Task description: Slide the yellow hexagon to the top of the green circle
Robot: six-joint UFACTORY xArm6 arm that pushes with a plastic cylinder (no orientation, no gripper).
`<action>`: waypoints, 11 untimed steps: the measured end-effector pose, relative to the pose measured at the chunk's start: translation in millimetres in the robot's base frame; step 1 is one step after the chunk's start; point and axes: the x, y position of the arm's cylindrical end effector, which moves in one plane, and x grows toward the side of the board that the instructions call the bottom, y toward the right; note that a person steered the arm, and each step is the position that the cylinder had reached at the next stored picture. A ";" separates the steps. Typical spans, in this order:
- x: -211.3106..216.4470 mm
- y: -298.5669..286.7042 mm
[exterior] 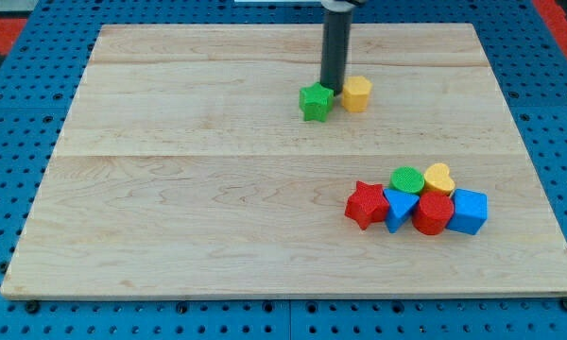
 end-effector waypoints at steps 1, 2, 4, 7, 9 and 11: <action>-3.8 4.8; -3.7 52.7; -19.1 106.3; -10.6 59.6; 88.1 53.8; 87.7 43.9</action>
